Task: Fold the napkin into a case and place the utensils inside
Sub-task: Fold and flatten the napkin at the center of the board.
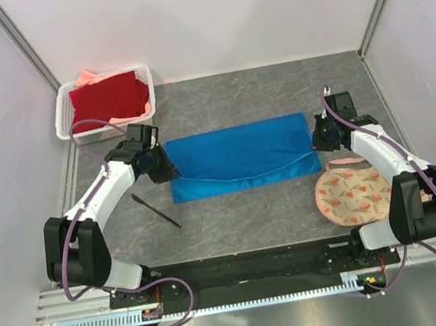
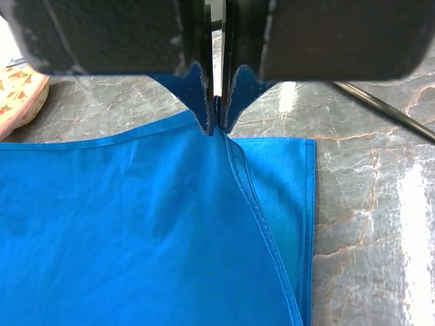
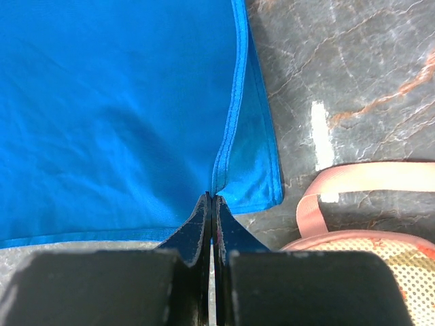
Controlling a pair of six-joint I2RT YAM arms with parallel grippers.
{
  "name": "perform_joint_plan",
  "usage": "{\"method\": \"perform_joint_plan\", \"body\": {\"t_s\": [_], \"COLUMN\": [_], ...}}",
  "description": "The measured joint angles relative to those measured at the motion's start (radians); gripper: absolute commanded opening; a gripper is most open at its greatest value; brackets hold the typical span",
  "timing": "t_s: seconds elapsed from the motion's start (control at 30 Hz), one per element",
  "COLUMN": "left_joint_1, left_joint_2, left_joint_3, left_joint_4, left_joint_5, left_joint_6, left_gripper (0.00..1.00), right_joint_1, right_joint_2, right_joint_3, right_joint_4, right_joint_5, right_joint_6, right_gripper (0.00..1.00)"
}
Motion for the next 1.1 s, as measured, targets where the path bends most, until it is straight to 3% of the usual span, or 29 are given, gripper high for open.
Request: {"method": "perform_joint_plan", "body": {"t_s": [0.37, 0.77, 1.1], "left_joint_1": [0.0, 0.0, 0.0], "left_joint_2": [0.012, 0.084, 0.082], "left_joint_3": [-0.076, -0.125, -0.156], "left_joint_4": [0.0, 0.062, 0.085], "left_joint_5": [0.0, 0.007, 0.007], "left_joint_6": [0.006, 0.005, 0.005], "left_gripper": [0.02, 0.03, 0.19], "right_joint_1": [0.0, 0.0, 0.0], "right_joint_2": [-0.005, 0.094, 0.1], "right_joint_3": [-0.053, -0.076, -0.087], "right_joint_4": [0.005, 0.066, 0.076], "right_joint_5": [-0.004, 0.015, 0.038], "right_joint_6": [0.0, -0.001, -0.004], "right_gripper": [0.0, 0.01, 0.11]}}
